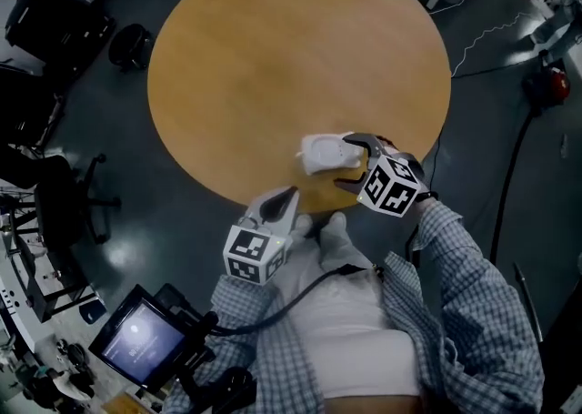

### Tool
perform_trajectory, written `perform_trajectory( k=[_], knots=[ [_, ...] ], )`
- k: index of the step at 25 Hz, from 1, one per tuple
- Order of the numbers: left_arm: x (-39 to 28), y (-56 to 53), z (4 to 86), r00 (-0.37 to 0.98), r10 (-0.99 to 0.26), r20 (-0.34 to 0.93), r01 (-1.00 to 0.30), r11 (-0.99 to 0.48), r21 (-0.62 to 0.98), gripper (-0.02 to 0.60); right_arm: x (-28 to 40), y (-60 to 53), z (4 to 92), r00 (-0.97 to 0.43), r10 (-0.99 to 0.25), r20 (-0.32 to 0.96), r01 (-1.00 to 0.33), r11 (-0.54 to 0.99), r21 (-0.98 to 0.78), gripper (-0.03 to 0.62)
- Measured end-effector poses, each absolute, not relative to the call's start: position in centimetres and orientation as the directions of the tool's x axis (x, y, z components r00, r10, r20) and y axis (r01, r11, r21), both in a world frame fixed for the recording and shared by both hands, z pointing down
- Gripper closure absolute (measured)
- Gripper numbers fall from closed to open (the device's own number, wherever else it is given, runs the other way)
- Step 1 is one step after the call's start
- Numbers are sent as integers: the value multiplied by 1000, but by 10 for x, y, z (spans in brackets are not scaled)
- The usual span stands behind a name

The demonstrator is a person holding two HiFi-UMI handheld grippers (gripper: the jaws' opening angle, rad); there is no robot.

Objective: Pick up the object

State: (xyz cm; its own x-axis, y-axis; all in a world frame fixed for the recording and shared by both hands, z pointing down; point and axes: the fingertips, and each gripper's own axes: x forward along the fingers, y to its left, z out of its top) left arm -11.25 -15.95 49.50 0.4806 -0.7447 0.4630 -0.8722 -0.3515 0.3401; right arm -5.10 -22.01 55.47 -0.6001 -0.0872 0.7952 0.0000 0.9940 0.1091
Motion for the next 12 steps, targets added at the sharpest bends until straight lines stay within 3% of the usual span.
perform_trajectory(
  k=[6, 12],
  knots=[
    [-126, -159, 503, 420, -770, 481, -897, -272, 348, 581, -72, -230, 591, -506, 23, 862, 180, 980, 80, 157],
    [-132, -156, 510, 386, -779, 493, -907, -225, 356, 581, -84, -228, 621, -401, 97, 911, 311, 950, 35, 140]
  ],
)
